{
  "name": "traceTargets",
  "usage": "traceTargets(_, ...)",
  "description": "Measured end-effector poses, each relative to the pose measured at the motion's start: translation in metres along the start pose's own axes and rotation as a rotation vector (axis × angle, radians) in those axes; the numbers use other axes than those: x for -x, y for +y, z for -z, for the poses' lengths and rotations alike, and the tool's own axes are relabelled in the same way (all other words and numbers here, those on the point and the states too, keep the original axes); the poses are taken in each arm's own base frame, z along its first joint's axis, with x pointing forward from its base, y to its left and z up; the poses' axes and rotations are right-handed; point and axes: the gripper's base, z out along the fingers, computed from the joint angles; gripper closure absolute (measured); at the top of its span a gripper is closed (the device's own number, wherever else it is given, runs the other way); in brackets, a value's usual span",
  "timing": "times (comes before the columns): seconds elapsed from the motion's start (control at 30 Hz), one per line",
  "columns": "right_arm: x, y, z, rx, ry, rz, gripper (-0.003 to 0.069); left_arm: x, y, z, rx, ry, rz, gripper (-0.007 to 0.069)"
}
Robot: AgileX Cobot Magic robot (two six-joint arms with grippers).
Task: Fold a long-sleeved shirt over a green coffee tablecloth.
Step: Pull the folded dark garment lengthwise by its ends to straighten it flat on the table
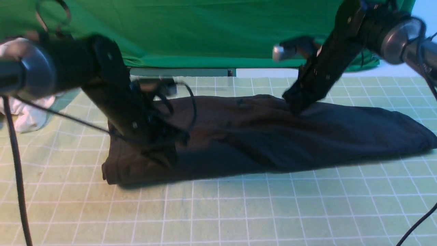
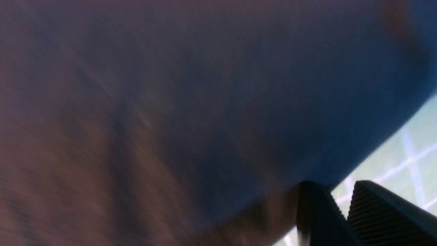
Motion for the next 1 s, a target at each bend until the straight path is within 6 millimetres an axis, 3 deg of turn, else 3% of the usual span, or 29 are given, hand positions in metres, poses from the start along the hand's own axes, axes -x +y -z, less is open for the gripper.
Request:
traceTargets(0.13,-0.019,-0.01,-0.023,-0.042,0.038,-0.019,0.0612,-0.023,0.005,-0.019,0.028,0.08,0.007,0.0524)
traceTargets(0.27,-0.023,-0.032,-0.017,-0.151,0.014,-0.057,0.0612,-0.034,0.018,-0.023,0.126,0.132,0.019,0.0524)
traceTargets(0.37,-0.03,-0.062,-0.001,-0.229,-0.019,-0.118,0.0608,-0.033,0.029,-0.017,0.187,0.109,0.063,0.0524)
traceTargets(0.5,-0.034,-0.079,0.032,-0.249,-0.061,-0.158,0.0599,-0.029,0.022,0.011,0.14,0.0,0.07,0.0524)
traceTargets(0.7,-0.017,-0.058,0.076,-0.195,-0.206,-0.134,0.0595,-0.012,0.001,0.056,0.063,-0.33,0.089,0.0524)
traceTargets(0.8,-0.016,-0.056,0.074,-0.186,-0.207,-0.135,0.0595,-0.007,0.003,0.056,0.071,-0.376,0.095,0.0524)
traceTargets(1.0,-0.034,-0.062,0.036,-0.132,-0.061,-0.173,0.0589,-0.011,0.017,0.012,0.073,-0.198,0.115,0.0524)
